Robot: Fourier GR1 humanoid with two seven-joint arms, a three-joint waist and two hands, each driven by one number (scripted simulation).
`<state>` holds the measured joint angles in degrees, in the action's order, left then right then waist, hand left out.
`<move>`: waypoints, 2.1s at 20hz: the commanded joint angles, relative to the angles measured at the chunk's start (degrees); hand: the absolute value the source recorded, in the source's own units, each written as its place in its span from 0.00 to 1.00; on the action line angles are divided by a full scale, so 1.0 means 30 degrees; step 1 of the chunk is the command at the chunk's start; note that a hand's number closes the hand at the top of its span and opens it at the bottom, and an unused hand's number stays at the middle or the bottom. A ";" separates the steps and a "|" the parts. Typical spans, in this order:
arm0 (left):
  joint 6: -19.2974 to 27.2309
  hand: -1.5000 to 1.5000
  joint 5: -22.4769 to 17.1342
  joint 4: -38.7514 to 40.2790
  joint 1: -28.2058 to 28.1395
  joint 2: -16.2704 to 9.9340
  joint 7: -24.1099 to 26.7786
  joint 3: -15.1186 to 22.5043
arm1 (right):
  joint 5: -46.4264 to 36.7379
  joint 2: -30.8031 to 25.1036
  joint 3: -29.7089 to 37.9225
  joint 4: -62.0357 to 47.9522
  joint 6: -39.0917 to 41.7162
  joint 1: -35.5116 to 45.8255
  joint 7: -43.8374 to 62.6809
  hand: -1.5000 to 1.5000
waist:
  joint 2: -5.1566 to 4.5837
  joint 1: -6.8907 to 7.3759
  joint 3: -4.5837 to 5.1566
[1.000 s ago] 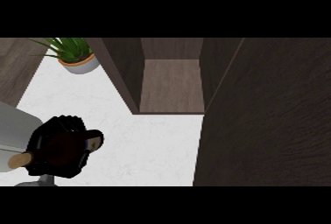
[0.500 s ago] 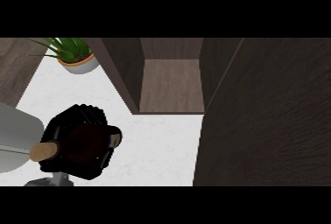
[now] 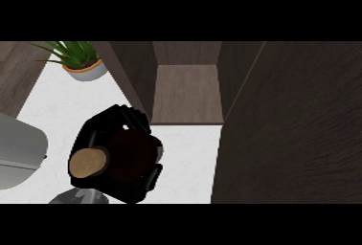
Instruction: Pick up the wine, place it into the cabinet and close the cabinet
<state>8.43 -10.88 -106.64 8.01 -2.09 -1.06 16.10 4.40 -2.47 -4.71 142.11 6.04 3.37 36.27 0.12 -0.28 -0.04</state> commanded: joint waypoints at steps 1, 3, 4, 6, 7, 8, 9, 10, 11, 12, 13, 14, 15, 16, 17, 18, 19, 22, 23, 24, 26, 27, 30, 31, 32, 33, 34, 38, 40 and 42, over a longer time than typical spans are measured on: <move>0.1754 1.00 -0.0007 0.1578 0.2437 0.0662 -0.0198 0.0965 | 0.0984 -0.0057 -0.0067 0.1257 -0.0228 0.0258 0.1281 0.00 | -0.0035 -0.0056 0.0012; 0.3846 1.00 0.0264 0.1475 0.2927 0.0675 -0.0649 0.2407 | 0.2102 -0.0067 0.0838 0.2104 0.0107 -0.0757 0.0567 0.00 | -0.0013 -0.0170 -0.0002; 0.4266 1.00 0.0668 0.0455 0.3316 0.0680 -0.2084 0.2245 | 0.1794 0.0069 0.0696 0.1520 0.0110 -0.0608 0.0226 0.00 | -0.0006 -0.0058 -0.0002; 0.4375 1.00 -0.0373 0.2470 0.5609 0.0686 -0.1812 0.1123 | -0.0268 0.0651 -0.1111 0.1079 -0.0124 -0.0848 -0.0166 0.00 | -0.0037 -0.0106 0.0009; 0.5382 1.00 0.0723 0.1795 0.5567 0.0688 -0.2506 0.2328 | 0.0719 0.0093 -0.0078 0.1314 -0.0248 0.0251 0.0837 0.00 | -0.0020 -0.0049 0.0008; 0.5798 1.00 0.0909 0.2113 0.6085 0.0690 -0.2541 0.2076 | 0.2035 -0.0223 0.0864 0.1336 0.0357 -0.0552 0.0383 0.00 | -0.0023 -0.0087 0.0000; 0.7036 1.00 0.0851 0.2802 0.6586 0.0691 -0.1961 0.3066 | 0.0752 0.0373 -0.0750 0.1989 0.0430 -0.1760 -0.0199 0.00 | -0.0012 -0.0196 0.0000; 0.6560 1.00 0.0771 0.3241 0.6597 0.0692 -0.1793 0.2632 | 0.2445 -0.0427 0.0926 0.2214 0.0537 -0.0734 0.0819 0.00 | -0.0024 -0.0147 0.0003; 0.7142 1.00 0.1196 0.2292 0.5806 0.0693 -0.1968 0.3386 | 0.0839 -0.0102 -0.0209 0.2554 -0.0393 0.0279 0.2146 0.00 | -0.0002 -0.0040 0.0015; 0.6473 1.00 0.1078 0.2410 0.5281 0.0694 -0.1848 0.3219 | 0.0634 0.0129 -0.0690 0.2488 0.0305 -0.1441 0.0580 0.00 | -0.0007 -0.0044 0.0009; 0.8469 1.00 0.1406 0.2960 0.6481 0.0695 -0.1992 0.4275 | 0.1862 -0.0301 0.0422 0.1787 0.0872 -0.1340 -0.0057 0.00 | -0.0013 -0.0115 -0.0001; 0.7613 1.00 0.0890 0.4354 0.7625 0.0695 -0.1608 0.2690 | 0.1242 -0.0158 -0.0001 0.1968 0.0246 -0.0420 0.0971 0.00 | -0.0034 -0.0122 0.0009; 0.9023 1.00 0.0656 0.4033 0.6447 0.0695 -0.1084 0.4511 | 0.1453 -0.0045 0.0246 0.1938 0.0442 -0.1013 0.0227 0.00 | -0.0024 -0.0133 0.0006; 0.8714 1.00 0.0734 0.4352 0.7045 0.0695 -0.1066 0.4181 | 0.1605 -0.0294 0.0502 0.2253 0.0005 0.0173 0.1508 0.00 | -0.0026 -0.0101 0.0012; 0.9552 1.00 0.0624 0.4584 0.7345 0.0696 -0.0735 0.4878 | 0.1709 -0.0222 0.0582 0.1164 0.0585 -0.0249 0.0094 0.00 | -0.0034 -0.0103 0.0006; 0.8637 1.00 0.0718 0.5054 0.7953 0.0696 -0.1279 0.3490 | 0.2249 -0.0653 0.1223 0.2024 0.0298 0.0341 0.1589 0.00 | -0.0031 -0.0093 0.0009; 0.9043 1.00 0.0762 0.5962 0.8945 0.0696 -0.1272 0.3254 | 0.1532 -0.0212 -0.0096 0.2899 0.0221 -0.0711 0.1937 0.00 | -0.0021 -0.0221 0.0009; 0.9924 1.00 0.0183 0.7233 0.9567 0.0696 -0.0345 0.4123 | 0.2804 -0.0536 0.1492 0.1979 0.0067 0.0750 0.1915 0.00 | -0.0043 -0.0193 0.0008; 0.9332 1.00 0.1525 0.4836 0.7209 0.0692 -0.0912 0.4090 | 0.0891 0.0082 -0.0246 0.2520 0.0065 -0.0354 0.1265 0.00 | 0.0021 0.0040 0.0011; 0.8848 1.00 -0.0261 0.7178 0.8402 0.0696 0.0811 0.3522 | 0.1023 0.0050 -0.0067 0.2554 -0.0208 -0.0045 0.1721 0.00 | -0.0038 -0.0138 0.0016; 0.8369 1.00 -0.0553 0.7589 0.8158 0.0696 0.1493 0.3090 | 0.1704 -0.0294 0.0484 0.2176 -0.0090 0.0621 0.1900 0.00 | -0.0048 -0.0097 0.0017; 0.8967 1.00 -0.1488 0.7862 0.8638 0.0696 0.1595 0.3411 | 0.1643 -0.0373 0.0653 0.1361 0.0304 0.0542 0.1055 0.00 | -0.0055 -0.0119 0.0013; 0.9463 1.00 -0.2301 0.8748 0.8857 0.0696 0.2417 0.3438 | 0.2850 -0.0856 0.1764 0.1851 0.0972 -0.0493 0.0859 0.00 | -0.0057 -0.0198 0.0006; 0.9323 1.00 -0.2146 0.8202 0.8175 0.0696 0.2297 0.3449 | 0.1220 -0.0082 0.0132 0.3278 -0.0306 -0.0187 0.2490 0.00 | -0.0020 -0.0161 0.0020; 0.8889 1.00 -0.1418 0.7277 0.7639 0.0696 0.1605 0.3315 | 0.1800 -0.0326 0.0614 0.2834 0.0215 -0.0367 0.1740 0.00 | -0.0003 -0.0035 0.0011; 1.0255 1.00 -0.3366 0.8576 0.7363 0.0696 0.4438 0.5004 | 0.2627 -0.0366 0.1351 0.1196 0.0856 -0.0290 0.0144 0.00 | -0.0074 -0.0255 0.0008; 0.9756 1.00 -0.2980 0.8922 0.8263 0.0696 0.3691 0.3688 | 0.1291 -0.0039 0.0246 0.2206 -0.0183 0.0636 0.1835 0.00 | -0.0045 -0.0148 0.0020; 0.9569 1.00 -0.2076 0.9418 0.8302 0.0697 0.3295 0.3717 | 0.1469 -0.0190 0.0760 0.2270 0.0161 -0.0127 0.1473 0.00 | -0.0019 -0.0079 0.0009; 0.9414 1.00 -0.2792 1.0708 0.7935 0.0697 0.5008 0.3957 | 0.2213 -0.0881 0.1777 0.1641 0.0043 0.1701 0.2361 0.00 | -0.0048 -0.0107 0.0016; 0.9966 1.00 -0.1048 1.0166 0.6510 0.0695 0.4895 0.4889 | 0.2441 -0.0665 0.1700 0.2468 0.0545 0.0124 0.1612 0.00 | 0.0005 -0.0089 0.0002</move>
<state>36.73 -17.00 -77.06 30.56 -0.11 11.70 28.12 5.48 -4.15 -1.44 142.50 7.09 6.73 39.51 0.04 -0.59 0.00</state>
